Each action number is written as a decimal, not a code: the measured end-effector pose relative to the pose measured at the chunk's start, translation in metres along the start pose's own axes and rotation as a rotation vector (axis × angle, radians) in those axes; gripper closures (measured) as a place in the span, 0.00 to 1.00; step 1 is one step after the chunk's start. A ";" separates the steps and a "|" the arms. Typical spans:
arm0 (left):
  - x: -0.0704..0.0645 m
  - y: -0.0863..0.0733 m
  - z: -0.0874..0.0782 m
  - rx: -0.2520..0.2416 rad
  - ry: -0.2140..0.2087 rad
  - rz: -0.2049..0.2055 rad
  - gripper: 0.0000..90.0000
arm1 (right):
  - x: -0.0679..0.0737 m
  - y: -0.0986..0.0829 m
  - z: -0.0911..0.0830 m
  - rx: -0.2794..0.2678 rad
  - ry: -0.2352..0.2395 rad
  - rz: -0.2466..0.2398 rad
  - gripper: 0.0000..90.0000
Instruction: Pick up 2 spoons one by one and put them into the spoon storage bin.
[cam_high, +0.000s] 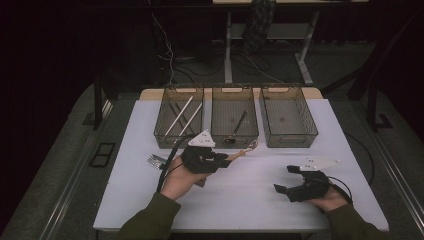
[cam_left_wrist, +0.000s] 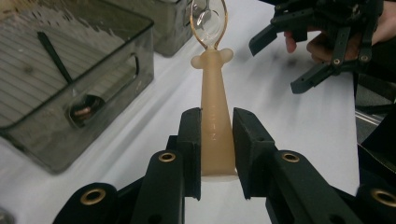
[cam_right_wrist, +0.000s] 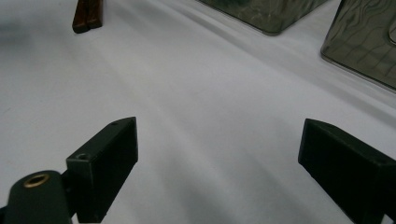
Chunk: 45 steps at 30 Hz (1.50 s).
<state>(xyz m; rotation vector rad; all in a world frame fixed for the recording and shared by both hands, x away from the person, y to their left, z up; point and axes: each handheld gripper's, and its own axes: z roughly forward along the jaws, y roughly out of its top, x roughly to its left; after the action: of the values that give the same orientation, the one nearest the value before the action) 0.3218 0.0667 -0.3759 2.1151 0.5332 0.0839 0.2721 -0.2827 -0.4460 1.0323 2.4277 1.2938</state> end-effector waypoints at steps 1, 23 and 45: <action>0.001 0.002 0.000 -0.004 0.002 0.000 0.81 | 0.000 0.000 0.000 0.000 -0.001 0.001 0.13; 0.033 0.050 0.005 -0.030 0.104 -0.010 0.81 | -0.001 0.000 -0.001 -0.004 -0.005 0.006 0.13; 0.094 0.074 0.034 0.088 0.269 -0.096 0.80 | -0.001 0.000 -0.003 -0.008 -0.008 0.008 0.13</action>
<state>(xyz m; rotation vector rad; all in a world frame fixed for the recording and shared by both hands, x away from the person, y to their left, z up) 0.4407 0.0425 -0.3486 2.1738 0.8091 0.2978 0.2715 -0.2852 -0.4447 1.0445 2.4129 1.2991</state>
